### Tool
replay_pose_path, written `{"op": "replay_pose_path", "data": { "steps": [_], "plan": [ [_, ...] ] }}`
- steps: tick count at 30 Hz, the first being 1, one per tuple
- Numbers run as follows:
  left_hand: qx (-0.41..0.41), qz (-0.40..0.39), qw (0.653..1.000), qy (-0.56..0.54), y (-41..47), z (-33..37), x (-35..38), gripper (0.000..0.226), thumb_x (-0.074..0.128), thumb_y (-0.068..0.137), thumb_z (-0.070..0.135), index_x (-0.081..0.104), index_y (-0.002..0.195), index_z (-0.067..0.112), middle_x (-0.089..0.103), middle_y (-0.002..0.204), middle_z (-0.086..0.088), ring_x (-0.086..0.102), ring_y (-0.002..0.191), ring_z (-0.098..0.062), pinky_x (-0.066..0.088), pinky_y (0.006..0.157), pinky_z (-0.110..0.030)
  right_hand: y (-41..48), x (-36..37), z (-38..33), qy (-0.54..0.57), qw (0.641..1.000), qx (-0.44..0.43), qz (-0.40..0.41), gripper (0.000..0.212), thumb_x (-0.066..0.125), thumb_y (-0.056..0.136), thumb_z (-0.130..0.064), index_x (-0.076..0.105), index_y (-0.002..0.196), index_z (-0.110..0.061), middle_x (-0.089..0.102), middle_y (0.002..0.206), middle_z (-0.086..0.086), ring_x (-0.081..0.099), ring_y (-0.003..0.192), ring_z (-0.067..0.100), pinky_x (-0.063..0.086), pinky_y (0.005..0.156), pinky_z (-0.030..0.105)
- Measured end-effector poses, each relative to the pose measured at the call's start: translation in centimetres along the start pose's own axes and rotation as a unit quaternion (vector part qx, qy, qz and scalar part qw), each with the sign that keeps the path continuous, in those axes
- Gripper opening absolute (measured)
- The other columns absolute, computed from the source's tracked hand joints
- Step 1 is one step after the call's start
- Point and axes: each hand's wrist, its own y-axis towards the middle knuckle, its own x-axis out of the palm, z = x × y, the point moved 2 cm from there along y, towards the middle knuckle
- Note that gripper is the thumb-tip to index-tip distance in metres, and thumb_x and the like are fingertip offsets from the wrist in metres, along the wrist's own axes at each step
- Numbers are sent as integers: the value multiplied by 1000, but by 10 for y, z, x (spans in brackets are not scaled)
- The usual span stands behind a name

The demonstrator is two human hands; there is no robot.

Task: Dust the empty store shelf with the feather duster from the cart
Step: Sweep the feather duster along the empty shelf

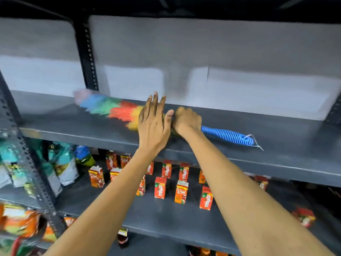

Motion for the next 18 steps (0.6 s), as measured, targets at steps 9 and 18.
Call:
{"op": "replay_pose_path", "data": {
  "steps": [9,18],
  "plan": [
    [58,-124,988,71,1,33,37,69,8,89,53,36,137,13,35,148,-14,23,139,-29,21,112,-46,-16,-22,98,-22,992,119,29,37,57,89,-46,67,119,-26,66,121,9,61,114,31,49,88,35],
    [142,-153,977,40,-6,114,70,67,11,90,51,36,138,11,31,149,-16,24,139,-30,21,110,-46,-89,-79,207,26,988,149,42,37,65,79,-55,70,112,-38,68,122,-2,60,114,27,48,86,34]
  ]
}}
